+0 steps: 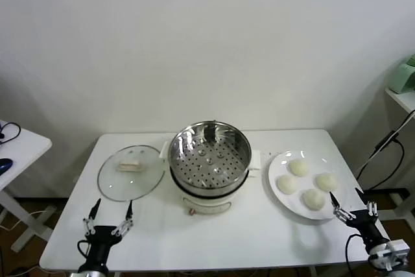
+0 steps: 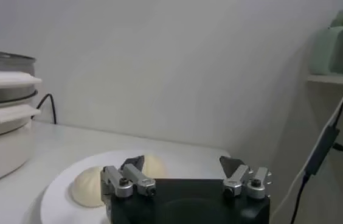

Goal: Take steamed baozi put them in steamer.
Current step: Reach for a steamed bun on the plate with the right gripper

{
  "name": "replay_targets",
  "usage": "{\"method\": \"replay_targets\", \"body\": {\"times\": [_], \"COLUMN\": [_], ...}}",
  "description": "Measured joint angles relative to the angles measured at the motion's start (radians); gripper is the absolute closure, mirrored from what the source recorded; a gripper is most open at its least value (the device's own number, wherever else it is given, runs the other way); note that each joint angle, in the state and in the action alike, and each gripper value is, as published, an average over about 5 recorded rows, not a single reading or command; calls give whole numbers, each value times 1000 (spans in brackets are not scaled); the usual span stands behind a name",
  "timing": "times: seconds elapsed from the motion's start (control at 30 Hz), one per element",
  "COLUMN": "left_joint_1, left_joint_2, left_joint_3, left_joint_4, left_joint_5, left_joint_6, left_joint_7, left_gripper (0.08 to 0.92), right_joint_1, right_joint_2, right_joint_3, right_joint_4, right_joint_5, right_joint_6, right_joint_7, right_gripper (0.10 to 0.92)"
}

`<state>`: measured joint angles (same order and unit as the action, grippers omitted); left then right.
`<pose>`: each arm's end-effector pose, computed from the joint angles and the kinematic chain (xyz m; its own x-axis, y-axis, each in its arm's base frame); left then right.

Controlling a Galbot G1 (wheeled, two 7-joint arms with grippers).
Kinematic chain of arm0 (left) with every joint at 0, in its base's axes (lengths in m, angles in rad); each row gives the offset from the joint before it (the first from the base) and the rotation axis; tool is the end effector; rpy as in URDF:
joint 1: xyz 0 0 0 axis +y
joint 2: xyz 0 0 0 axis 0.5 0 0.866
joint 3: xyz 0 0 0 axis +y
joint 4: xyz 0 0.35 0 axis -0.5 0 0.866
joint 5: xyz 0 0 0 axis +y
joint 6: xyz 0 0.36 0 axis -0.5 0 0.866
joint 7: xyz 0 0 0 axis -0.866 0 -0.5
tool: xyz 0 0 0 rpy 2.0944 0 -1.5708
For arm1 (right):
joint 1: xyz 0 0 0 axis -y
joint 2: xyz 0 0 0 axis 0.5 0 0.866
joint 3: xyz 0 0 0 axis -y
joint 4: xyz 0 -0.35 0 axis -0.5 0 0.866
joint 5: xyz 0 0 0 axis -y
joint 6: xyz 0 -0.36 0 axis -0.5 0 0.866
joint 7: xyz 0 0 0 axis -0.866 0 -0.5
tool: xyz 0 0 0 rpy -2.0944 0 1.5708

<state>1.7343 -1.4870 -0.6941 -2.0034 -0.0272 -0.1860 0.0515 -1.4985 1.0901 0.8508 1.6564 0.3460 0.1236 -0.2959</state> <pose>0.1261 0.0719 -0.3541 -0.9972 -0.0433 0.0602 -0.0344 0.9892 0.1424 0.2054 -0.2498 -0.3549 -0.9860 -0.0665 0.1527 -0.0951 0.9775 -0.1885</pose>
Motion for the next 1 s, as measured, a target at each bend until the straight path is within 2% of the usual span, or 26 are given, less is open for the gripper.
{"method": "replay_targets", "body": {"times": [0.2, 0.47, 0.73, 1.0], "left_joint_1": [-2, 0, -5, -20], "left_joint_2": [2, 8, 15, 16], "left_joint_3": [12, 31, 39, 41], "left_joint_4": [-11, -36, -50, -46], "left_joint_5": [17, 51, 66, 70], "left_joint_6": [2, -1, -3, 7], "left_joint_7": [-26, -83, -105, -115], "left_gripper": [177, 177, 177, 177], "right_joint_1": [89, 322, 705, 1142], "right_joint_2": [-70, -278, -459, -498], "right_joint_3": [-27, -202, -563, -1014], "right_joint_4": [-20, -123, -299, -476], "right_joint_5": [-81, -188, -316, -435], "right_joint_6": [-46, -100, -100, -69], "right_joint_7": [-46, -206, -484, -714], "right_gripper": [203, 203, 203, 203]}}
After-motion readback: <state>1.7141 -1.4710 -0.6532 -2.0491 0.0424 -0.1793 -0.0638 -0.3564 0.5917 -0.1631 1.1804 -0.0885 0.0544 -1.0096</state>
